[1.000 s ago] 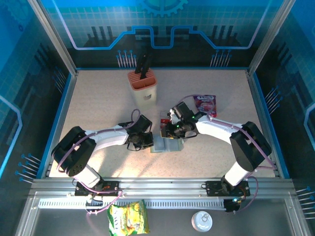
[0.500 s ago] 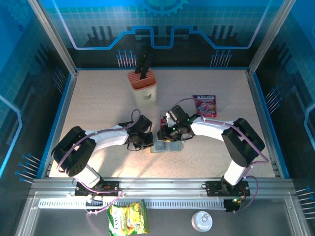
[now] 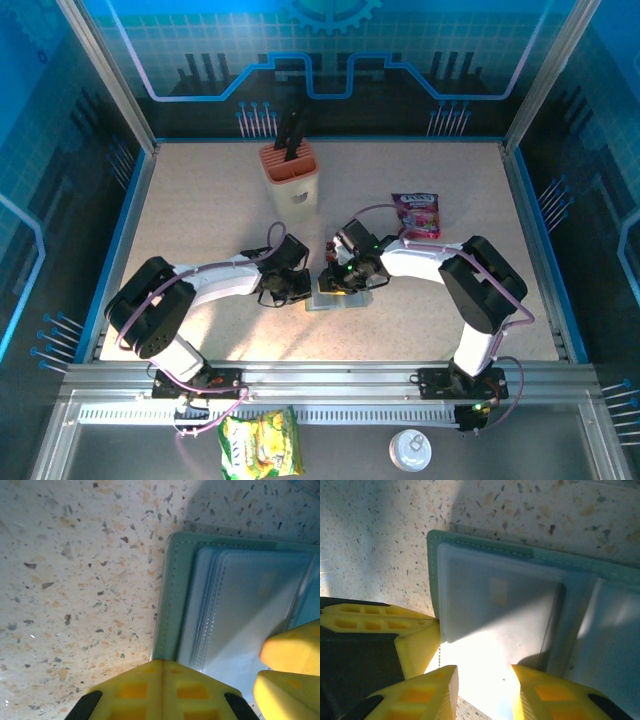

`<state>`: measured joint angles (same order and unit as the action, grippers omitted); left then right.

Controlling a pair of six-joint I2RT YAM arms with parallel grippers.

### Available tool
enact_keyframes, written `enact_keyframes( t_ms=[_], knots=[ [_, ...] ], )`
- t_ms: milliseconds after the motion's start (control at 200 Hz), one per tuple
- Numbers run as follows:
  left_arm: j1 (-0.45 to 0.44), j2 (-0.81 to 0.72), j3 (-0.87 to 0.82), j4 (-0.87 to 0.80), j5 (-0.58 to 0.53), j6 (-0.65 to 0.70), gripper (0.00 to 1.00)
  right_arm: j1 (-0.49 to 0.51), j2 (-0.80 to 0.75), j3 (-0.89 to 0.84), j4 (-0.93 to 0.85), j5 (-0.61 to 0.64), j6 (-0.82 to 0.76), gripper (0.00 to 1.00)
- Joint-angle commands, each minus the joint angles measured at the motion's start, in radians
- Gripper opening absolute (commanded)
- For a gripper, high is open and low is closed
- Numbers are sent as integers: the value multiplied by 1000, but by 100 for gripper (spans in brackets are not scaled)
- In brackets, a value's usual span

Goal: Take the credit cards out of the card holder

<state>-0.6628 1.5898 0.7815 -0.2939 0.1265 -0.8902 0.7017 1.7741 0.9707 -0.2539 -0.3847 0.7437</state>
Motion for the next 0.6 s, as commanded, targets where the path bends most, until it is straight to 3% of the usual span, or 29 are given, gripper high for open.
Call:
enact_keyframes(
  t_ms=[0, 595],
  knots=[
    [6, 9, 2, -38, -18, 14, 0, 15, 15, 22, -48, 33, -21, 32],
    [7, -7, 20, -62, -29, 16, 0, 2, -9, 33, -119, 85, -56, 32]
  ],
)
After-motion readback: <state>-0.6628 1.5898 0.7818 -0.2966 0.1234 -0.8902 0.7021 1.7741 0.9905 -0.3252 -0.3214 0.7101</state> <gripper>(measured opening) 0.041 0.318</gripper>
